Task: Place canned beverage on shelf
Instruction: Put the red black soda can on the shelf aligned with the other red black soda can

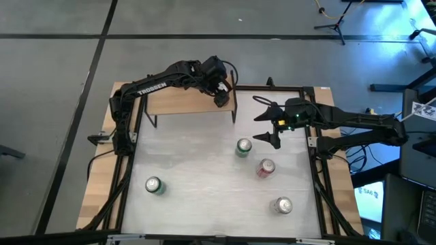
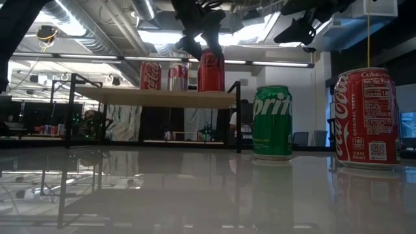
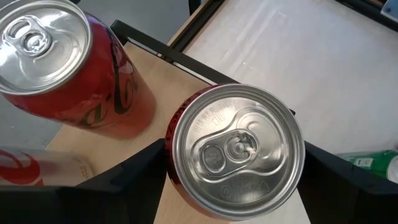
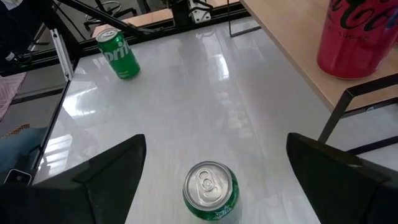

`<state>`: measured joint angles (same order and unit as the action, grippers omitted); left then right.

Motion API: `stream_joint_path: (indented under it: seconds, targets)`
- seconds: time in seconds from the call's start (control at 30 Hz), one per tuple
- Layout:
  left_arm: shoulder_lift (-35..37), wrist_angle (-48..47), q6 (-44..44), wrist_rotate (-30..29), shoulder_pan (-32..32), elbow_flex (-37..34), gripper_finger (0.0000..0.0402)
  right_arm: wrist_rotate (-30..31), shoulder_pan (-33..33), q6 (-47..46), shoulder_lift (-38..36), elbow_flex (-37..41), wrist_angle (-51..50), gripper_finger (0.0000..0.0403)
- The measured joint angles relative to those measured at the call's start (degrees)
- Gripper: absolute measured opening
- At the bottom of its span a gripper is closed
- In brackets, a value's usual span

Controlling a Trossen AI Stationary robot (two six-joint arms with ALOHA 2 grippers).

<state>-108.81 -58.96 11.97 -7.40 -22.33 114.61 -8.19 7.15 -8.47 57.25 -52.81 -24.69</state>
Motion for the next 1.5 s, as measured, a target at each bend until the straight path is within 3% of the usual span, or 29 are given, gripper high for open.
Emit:
stream_joint_path:
  seconds: [0.47, 1.5]
  targets:
    - [-0.2, 0.8, -0.1, -0.7, 0.0, 0.0, 0.0319, 0.0, 0.0, 0.0, 0.0, 0.0, -1.0, 0.0383]
    - [-0.2, 1.1, 1.0, -1.7, 0.0, -0.1, 0.0322, 0.0, 0.0, 0.0, 0.0, 0.0, -2.0, 0.0383]
